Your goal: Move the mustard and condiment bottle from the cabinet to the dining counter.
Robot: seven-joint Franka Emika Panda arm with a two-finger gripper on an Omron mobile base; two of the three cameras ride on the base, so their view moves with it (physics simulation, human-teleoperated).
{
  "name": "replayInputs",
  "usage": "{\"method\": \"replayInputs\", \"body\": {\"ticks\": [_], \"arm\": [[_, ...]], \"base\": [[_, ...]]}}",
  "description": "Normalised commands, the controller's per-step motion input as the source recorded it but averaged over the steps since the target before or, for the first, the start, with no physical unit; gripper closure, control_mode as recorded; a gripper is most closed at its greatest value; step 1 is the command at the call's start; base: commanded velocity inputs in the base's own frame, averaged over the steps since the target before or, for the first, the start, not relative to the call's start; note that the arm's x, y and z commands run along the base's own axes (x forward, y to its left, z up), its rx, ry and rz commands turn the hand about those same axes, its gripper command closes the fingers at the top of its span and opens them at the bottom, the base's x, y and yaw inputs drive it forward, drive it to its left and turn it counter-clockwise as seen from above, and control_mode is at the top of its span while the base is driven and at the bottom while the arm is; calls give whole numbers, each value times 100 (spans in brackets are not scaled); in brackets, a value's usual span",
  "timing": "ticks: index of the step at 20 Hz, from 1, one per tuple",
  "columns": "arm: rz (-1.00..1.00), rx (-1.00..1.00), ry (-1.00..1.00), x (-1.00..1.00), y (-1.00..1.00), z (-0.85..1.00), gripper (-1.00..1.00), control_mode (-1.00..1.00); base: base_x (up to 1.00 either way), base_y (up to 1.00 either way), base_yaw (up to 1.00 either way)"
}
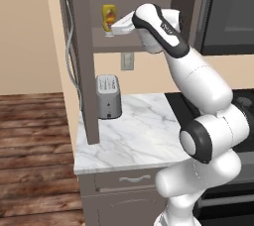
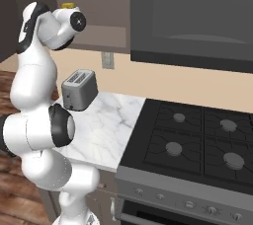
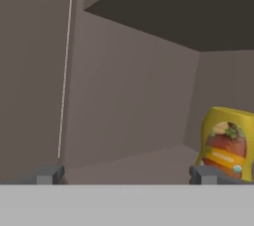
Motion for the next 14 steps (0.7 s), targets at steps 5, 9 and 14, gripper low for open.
{"method": "replayInputs", "body": {"ticks": [5, 9, 14], "arm": [[0, 0, 0, 1, 14, 0, -100, -100], [2, 0, 0, 6, 1, 0, -100, -100], [5, 0, 0, 5, -2, 0, -100, -100]], "base": [[0, 0, 0], [0, 0, 0], [0, 0, 0]]}}
